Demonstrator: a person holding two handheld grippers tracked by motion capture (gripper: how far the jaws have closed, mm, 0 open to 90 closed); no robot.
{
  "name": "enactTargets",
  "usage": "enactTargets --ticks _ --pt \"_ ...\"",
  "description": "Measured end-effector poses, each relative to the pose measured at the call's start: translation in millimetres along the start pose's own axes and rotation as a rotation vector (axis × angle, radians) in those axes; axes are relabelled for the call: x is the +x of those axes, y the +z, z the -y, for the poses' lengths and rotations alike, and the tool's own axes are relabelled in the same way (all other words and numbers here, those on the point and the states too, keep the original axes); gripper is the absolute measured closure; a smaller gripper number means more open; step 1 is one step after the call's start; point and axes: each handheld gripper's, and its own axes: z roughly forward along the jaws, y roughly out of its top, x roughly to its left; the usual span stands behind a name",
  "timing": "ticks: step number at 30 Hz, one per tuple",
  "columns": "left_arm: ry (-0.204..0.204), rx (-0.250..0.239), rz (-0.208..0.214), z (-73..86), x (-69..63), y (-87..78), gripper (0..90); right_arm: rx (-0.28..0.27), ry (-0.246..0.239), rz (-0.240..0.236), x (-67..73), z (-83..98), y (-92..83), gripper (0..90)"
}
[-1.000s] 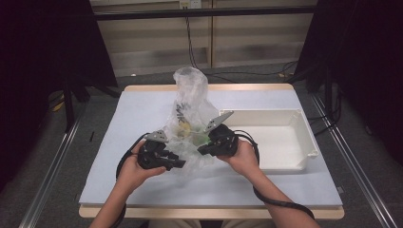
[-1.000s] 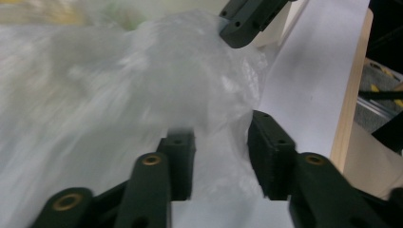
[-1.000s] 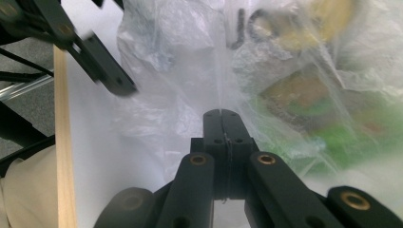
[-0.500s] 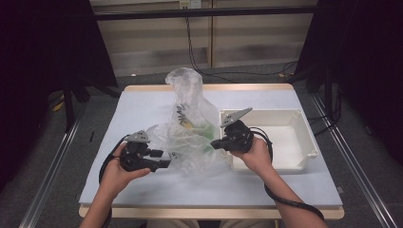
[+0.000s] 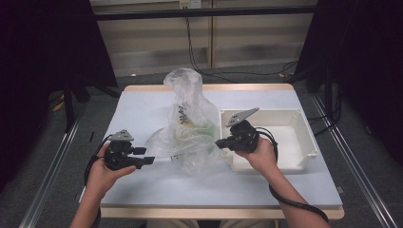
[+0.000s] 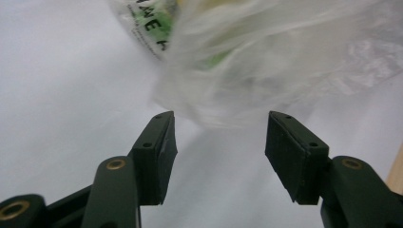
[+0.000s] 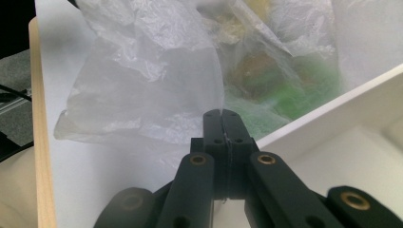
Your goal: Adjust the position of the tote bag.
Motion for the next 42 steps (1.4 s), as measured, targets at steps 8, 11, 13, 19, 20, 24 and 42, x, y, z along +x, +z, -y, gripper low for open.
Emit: enactTargets --ticks 8,11,13,19,20,24,42 --pt "0.002 -0.032 0.031 -3.9 2.3 5.0 56.9 0.007 -0.007 0.002 1.3 0.2 0.0 88.4" --pt "0.018 -0.035 0.044 -8.0 -0.1 8.3 71.1 -0.001 0.003 0.016 1.6 0.3 -1.4 78.7" --pt "0.031 -0.033 0.067 -11.9 -3.2 10.0 78.2 -0.005 0.009 0.02 2.0 0.4 -2.2 66.7" --pt "0.045 -0.029 0.11 -23.1 -11.0 17.6 84.0 -0.027 0.019 0.027 6.4 -3.4 -9.7 45.1" --pt "0.045 -0.029 0.11 -23.1 -11.0 17.6 84.7 -0.027 0.019 0.027 6.4 -3.4 -9.7 45.1" --pt "0.062 -0.013 0.119 -28.2 -14.5 23.1 84.8 -0.026 0.0 0.035 14.7 -7.2 -15.8 34.2" --pt "0.077 -0.008 0.144 -31.7 -23.3 28.3 86.4 -0.029 -0.053 0.004 51.0 -47.8 13.5 6.8"
